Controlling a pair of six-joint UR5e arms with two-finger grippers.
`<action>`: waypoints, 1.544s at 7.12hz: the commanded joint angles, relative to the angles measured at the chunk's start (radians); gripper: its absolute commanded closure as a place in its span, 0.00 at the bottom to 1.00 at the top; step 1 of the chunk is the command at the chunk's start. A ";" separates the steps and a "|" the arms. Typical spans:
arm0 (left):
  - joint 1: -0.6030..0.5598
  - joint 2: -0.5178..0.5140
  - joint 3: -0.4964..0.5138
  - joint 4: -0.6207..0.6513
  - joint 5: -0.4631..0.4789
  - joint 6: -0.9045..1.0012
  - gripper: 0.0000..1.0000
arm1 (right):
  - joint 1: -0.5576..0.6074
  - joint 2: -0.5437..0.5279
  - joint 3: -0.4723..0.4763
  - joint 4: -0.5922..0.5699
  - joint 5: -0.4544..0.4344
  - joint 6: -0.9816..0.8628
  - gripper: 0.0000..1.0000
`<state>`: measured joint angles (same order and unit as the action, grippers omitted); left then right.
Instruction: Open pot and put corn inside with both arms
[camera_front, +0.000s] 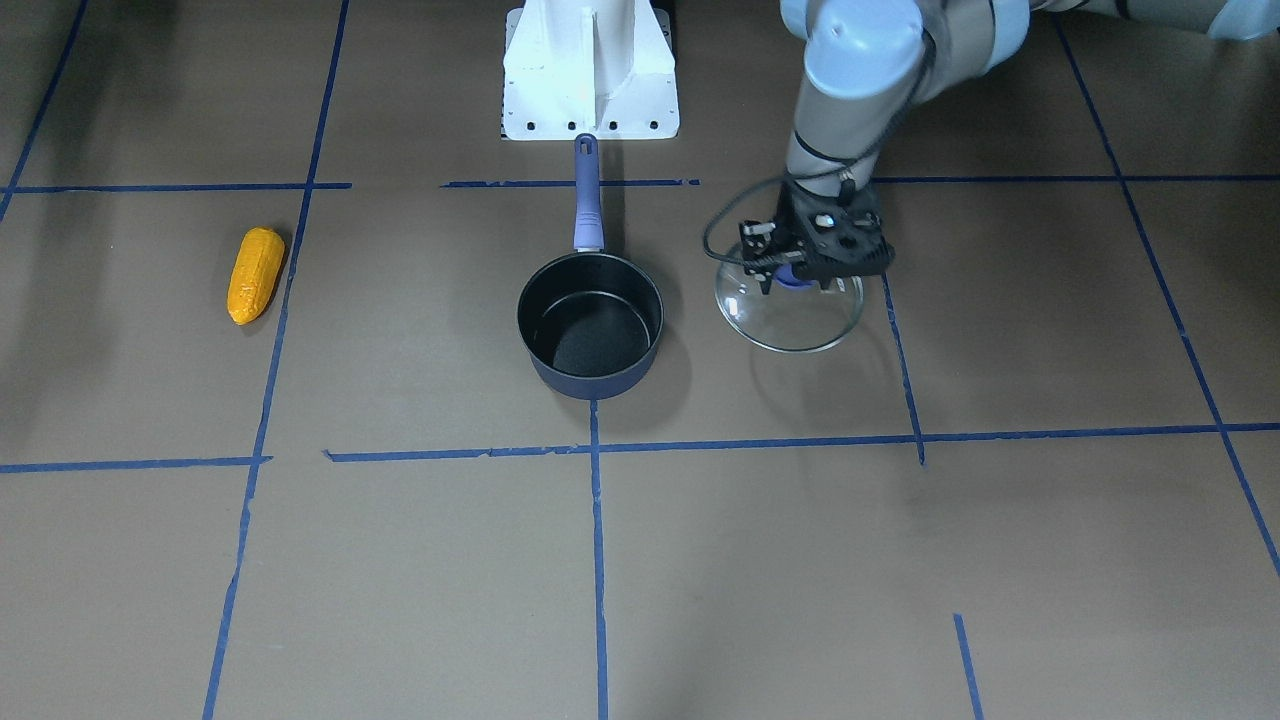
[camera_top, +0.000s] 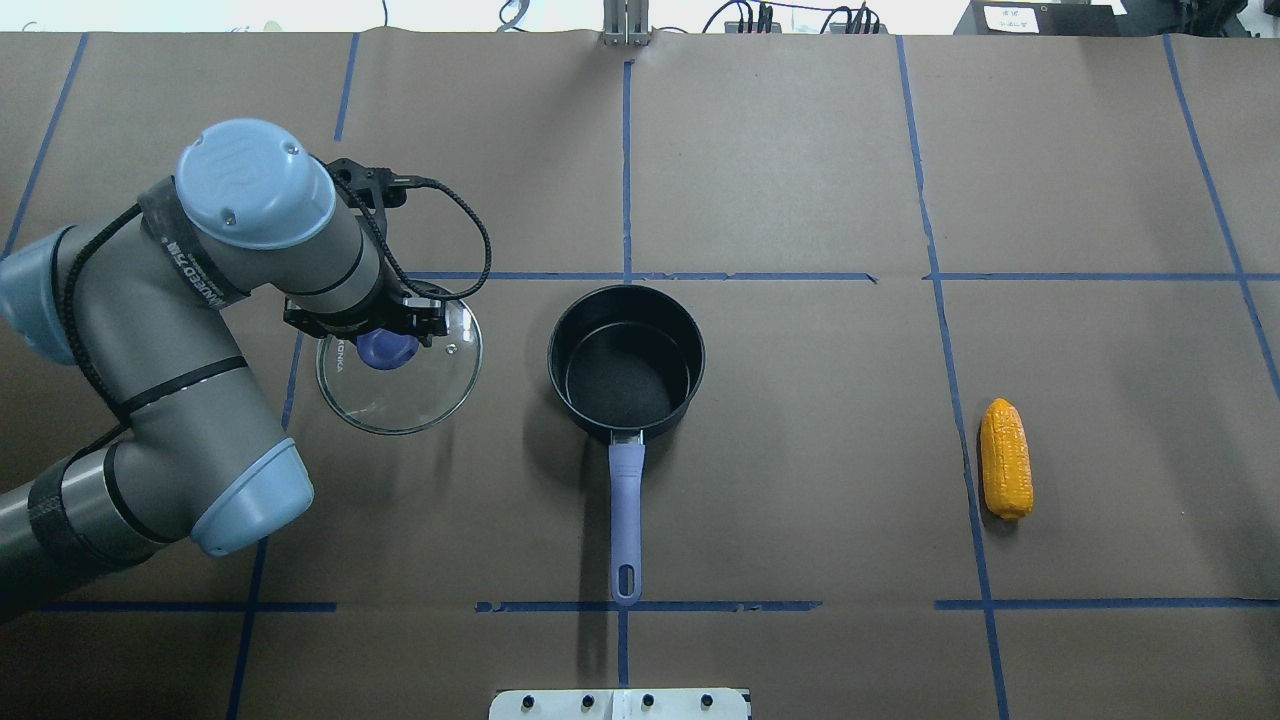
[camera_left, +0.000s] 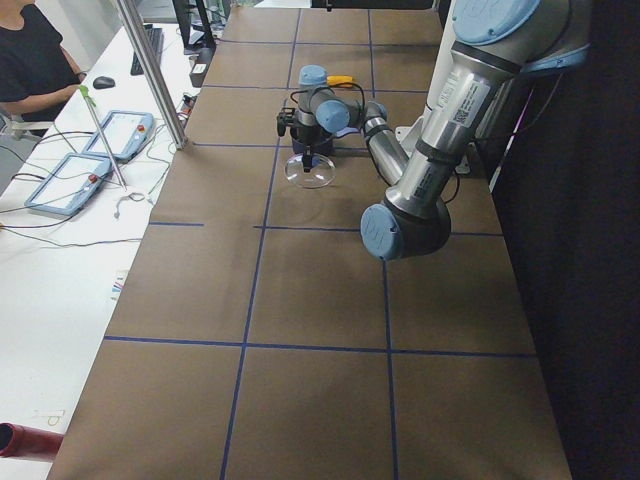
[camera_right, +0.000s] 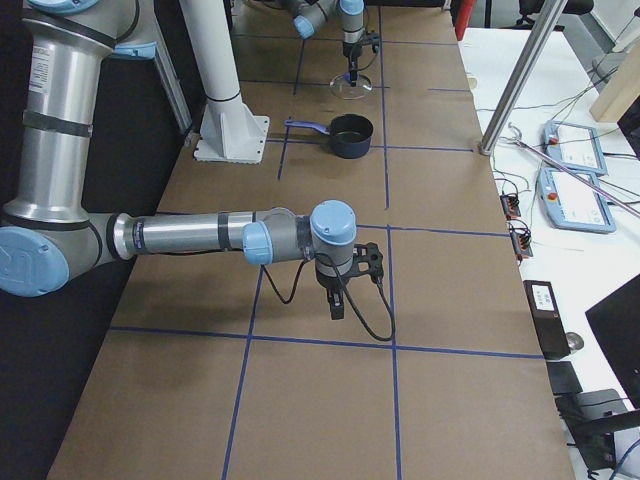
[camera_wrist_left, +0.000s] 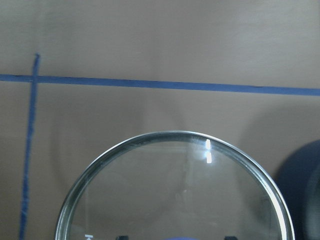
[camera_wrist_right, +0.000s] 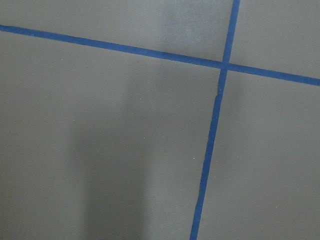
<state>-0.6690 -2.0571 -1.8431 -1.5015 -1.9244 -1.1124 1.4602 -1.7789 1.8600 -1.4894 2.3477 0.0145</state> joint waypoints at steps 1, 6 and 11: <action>-0.003 0.028 0.138 -0.184 -0.110 -0.012 1.00 | -0.024 -0.001 -0.004 0.015 0.001 -0.002 0.00; -0.003 0.081 0.140 -0.178 -0.119 -0.001 0.81 | -0.081 0.007 -0.007 0.020 0.002 0.011 0.00; -0.061 0.107 0.032 -0.172 -0.119 -0.015 0.00 | -0.353 -0.002 -0.001 0.459 -0.031 0.696 0.01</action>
<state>-0.7154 -1.9642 -1.7795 -1.6749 -2.0434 -1.1266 1.2184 -1.7738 1.8575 -1.2115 2.3424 0.4178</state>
